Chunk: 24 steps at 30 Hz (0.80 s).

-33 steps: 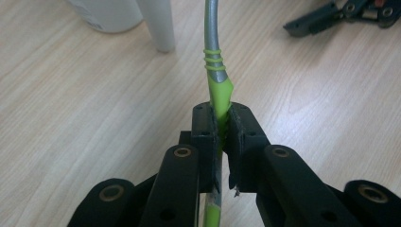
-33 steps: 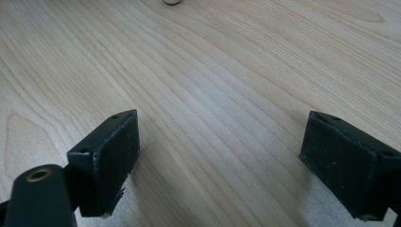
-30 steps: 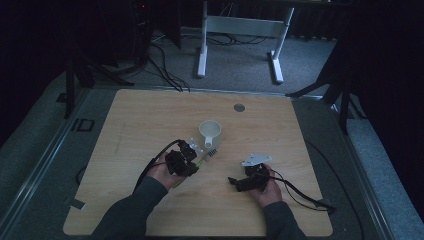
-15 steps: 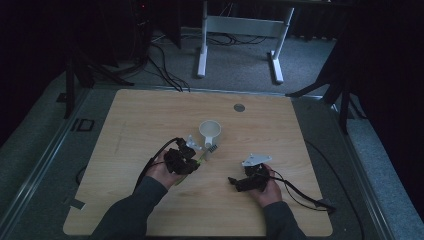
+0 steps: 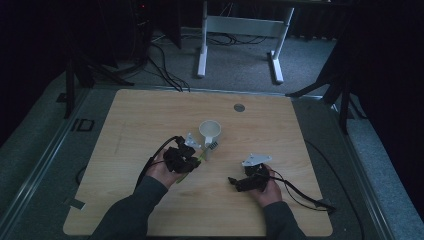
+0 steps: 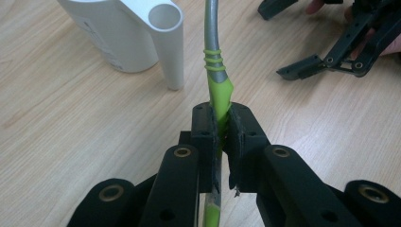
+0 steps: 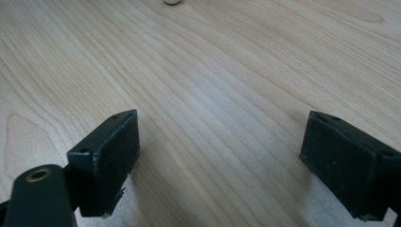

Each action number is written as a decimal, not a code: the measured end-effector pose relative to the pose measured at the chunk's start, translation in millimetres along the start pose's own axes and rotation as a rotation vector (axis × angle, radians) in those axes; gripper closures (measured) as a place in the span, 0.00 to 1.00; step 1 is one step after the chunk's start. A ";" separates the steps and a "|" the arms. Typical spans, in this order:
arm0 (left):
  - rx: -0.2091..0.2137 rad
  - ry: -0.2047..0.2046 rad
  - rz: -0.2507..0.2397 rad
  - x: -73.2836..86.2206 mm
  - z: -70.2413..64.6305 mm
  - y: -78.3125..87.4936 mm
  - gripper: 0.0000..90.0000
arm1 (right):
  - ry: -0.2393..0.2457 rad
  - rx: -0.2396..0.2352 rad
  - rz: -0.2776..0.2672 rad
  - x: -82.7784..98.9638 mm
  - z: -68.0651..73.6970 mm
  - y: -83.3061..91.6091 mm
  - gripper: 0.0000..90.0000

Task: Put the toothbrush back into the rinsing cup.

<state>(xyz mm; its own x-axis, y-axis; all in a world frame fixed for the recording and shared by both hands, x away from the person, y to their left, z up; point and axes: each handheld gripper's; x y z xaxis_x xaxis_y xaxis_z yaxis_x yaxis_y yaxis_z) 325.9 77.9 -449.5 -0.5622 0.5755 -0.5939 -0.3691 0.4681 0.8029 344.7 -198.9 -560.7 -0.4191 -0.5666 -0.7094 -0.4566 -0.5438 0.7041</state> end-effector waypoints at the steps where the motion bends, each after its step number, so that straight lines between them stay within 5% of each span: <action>1: 0.000 0.001 -0.003 -0.2 0.3 0.5 0.92 | 0.000 0.000 0.000 0.0 0.0 0.0 0.13; 24: -0.017 0.012 -0.085 -3.2 -0.9 6.5 0.92 | -0.001 0.000 0.000 0.0 0.1 0.0 0.13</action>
<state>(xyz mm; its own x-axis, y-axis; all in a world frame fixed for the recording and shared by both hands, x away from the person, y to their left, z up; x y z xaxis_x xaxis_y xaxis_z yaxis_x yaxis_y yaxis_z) 324.7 78.4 -442.3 -0.5373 0.5256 -0.6596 -0.4283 0.5037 0.7502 344.7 -198.9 -560.7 -0.4196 -0.5658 -0.7098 -0.4565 -0.5443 0.7038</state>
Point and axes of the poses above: each handheld gripper's, and its own axes: y roughly backward along the jaws, x roughly out of its underside, z roughly to its left, and after that the axes turned 2 degrees about y, right-handed
